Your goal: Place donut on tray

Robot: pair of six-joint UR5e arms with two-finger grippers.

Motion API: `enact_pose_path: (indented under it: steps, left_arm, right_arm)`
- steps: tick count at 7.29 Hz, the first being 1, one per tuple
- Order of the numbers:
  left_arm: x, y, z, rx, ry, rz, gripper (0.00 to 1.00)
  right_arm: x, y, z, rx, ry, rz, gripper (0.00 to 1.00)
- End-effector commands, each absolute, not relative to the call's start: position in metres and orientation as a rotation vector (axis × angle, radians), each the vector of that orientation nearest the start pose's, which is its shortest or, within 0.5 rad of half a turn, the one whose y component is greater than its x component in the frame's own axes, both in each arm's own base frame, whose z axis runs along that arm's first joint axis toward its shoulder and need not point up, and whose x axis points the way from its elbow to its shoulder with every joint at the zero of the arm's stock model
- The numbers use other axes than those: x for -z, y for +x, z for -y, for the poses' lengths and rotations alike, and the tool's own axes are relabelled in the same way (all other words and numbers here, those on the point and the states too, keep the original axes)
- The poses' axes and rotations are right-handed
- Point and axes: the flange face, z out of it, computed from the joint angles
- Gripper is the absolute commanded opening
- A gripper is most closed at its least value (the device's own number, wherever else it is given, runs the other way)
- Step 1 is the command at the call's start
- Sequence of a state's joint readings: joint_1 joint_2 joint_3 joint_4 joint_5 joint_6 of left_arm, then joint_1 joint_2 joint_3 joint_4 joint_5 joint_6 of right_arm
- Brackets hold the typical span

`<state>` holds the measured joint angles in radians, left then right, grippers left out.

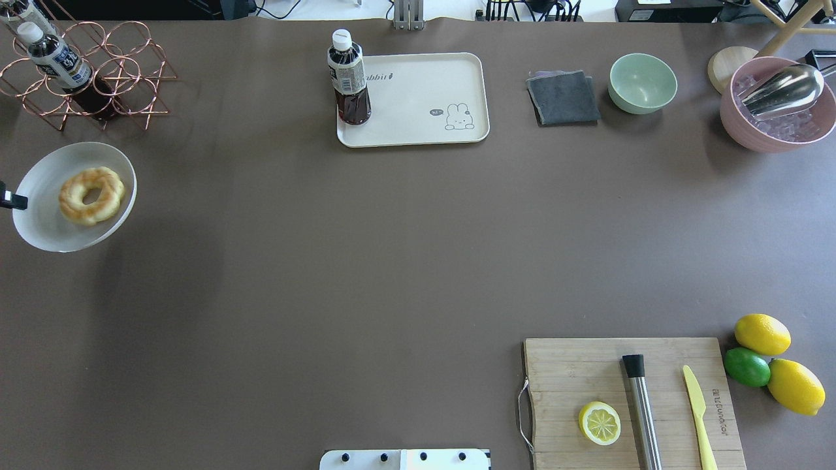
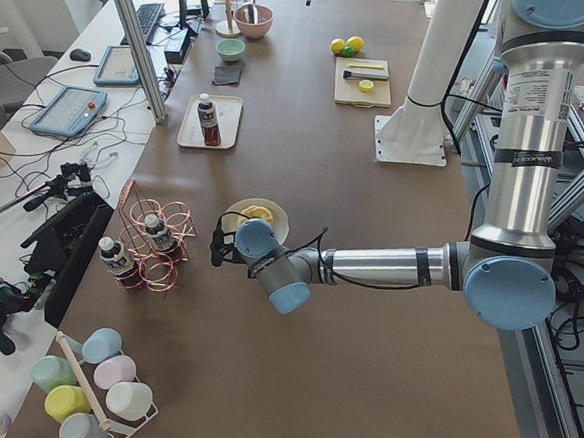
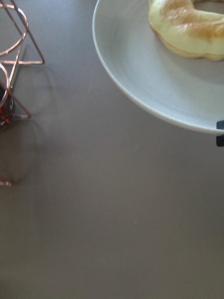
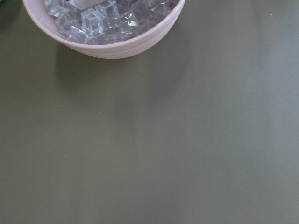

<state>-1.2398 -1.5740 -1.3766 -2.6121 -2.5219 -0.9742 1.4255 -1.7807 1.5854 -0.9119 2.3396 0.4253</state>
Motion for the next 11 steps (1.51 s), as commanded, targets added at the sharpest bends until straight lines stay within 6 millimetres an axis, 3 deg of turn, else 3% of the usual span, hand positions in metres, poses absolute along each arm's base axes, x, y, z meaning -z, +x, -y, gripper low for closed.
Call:
enact_pose_path:
  steps: [1,2,3,4,5,6,7,8,9,10,11]
  left_arm:
    - [-0.543,0.188,0.467,0.224,0.068,-1.222,0.00]
    - [-0.507,0.233,0.452,0.247,0.070,-1.238,0.00]
    - [-0.480,0.270,0.436,0.265,0.057,-1.249,0.00]
    - [-0.441,0.292,0.436,0.271,0.040,-1.237,0.00]
    - [-0.386,0.325,0.440,0.282,0.056,-1.202,0.00]
    - [-0.336,0.377,0.431,0.316,0.033,-1.175,0.00]
    - [-0.281,0.428,0.421,0.338,0.020,-1.164,0.00]
    - [-0.240,0.468,0.405,0.365,0.023,-1.136,0.00]
    - [-0.205,0.506,0.378,0.373,0.024,-1.116,0.00]
    - [-0.181,0.532,0.358,0.394,0.029,-1.107,0.00]
    - [-0.165,0.548,0.347,0.407,0.041,-1.103,0.00]
  right_arm:
    - [-0.611,-0.041,0.429,-0.156,0.173,0.920,0.99]
    - [-0.581,-0.071,0.428,-0.171,0.144,0.951,0.99]
    - [-0.543,-0.109,0.439,-0.219,0.118,0.984,0.99]
    - [-0.519,-0.144,0.448,-0.237,0.092,1.007,0.99]
    - [-0.498,-0.177,0.456,-0.262,0.076,1.021,0.99]
    - [-0.476,-0.208,0.461,-0.291,0.062,1.040,0.99]
    - [-0.447,-0.241,0.458,-0.311,0.047,1.072,0.99]
    - [-0.405,-0.280,0.456,-0.347,0.022,1.123,0.99]
    - [-0.373,-0.321,0.450,-0.372,0.011,1.156,0.99]
    - [-0.352,-0.346,0.444,-0.381,-0.013,1.174,0.99]
    - [-0.333,-0.358,0.432,-0.362,-0.046,1.157,0.99]
